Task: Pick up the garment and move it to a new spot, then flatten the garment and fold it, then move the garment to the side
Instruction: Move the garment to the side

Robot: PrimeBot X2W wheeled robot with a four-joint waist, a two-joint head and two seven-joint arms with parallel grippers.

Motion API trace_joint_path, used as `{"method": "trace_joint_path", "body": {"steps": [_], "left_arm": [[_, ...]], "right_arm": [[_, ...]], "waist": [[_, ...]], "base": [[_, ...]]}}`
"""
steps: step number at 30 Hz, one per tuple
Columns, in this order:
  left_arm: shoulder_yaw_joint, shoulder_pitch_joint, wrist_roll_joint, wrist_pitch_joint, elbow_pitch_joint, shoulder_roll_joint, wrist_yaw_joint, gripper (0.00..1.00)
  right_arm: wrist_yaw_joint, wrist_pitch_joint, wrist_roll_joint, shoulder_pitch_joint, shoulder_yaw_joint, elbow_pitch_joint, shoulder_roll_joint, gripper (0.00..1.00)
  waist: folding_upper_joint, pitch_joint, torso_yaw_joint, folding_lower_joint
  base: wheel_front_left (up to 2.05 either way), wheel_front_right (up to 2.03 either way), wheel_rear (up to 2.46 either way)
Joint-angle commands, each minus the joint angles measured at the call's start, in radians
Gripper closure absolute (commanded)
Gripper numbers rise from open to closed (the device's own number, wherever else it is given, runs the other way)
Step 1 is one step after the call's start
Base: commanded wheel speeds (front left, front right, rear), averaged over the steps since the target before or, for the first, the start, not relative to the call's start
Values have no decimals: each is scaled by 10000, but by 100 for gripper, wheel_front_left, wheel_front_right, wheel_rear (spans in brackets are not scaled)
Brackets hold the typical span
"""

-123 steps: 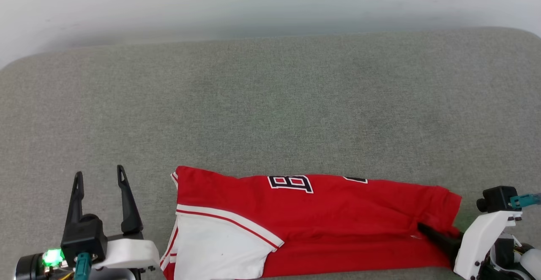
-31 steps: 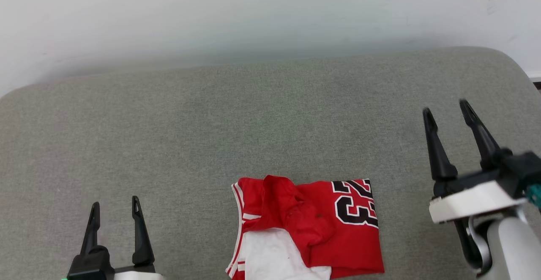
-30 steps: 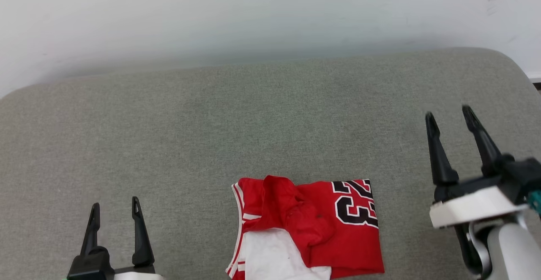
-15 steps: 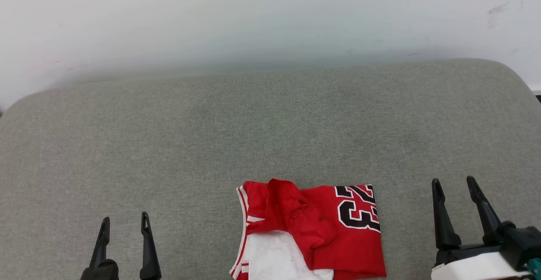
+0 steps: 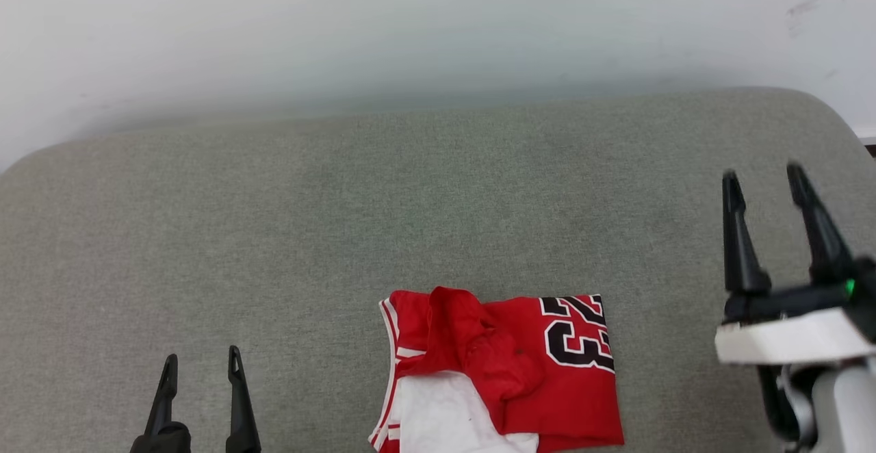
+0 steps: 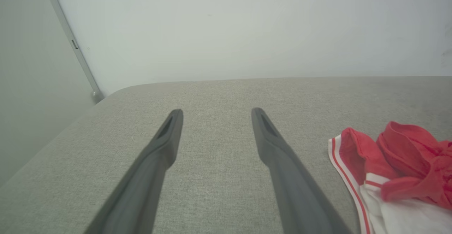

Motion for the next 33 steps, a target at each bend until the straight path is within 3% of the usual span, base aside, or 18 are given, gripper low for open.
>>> {"method": "trace_joint_path", "body": {"steps": [1,5,13,14,22,28,33], "left_arm": [[-13,-110,12,-23,-7,-16,-52,0],[13,-230,-38,-23,38,-14,-47,0],[11,-389,-102,-23,69,-13,-36,0],[11,-389,-102,-23,69,-13,-36,0],[-33,-777,-45,-23,91,-12,-137,0],[-79,-1122,-23,-23,80,-14,-226,0],[-202,-1427,-17,-23,119,-12,-294,0]], "right_arm": [[-4,12,-70,-589,292,126,-491,0],[-6,1538,715,-1760,1358,543,-1673,0],[-6,6275,4424,-2963,3034,1133,-3672,0],[-6,6275,4424,-2963,3034,1133,-3672,0],[-6,9243,8246,-2469,3688,1870,-4174,0],[-4,9727,9203,-2150,4470,2293,-4175,0],[-4,9383,9657,-2143,5003,2765,-3810,0]], "waist": [[-1,90,8,0],[-1,208,22,0],[-1,496,4,0],[-1,496,4,0],[-1,933,157,0],[-1,1375,352,0],[-1,1772,574,0]], "base": [[0,0,0],[0,0,0],[0,0,0],[0,0,0],[0,0,0],[0,0,0],[0,0,0]]}}
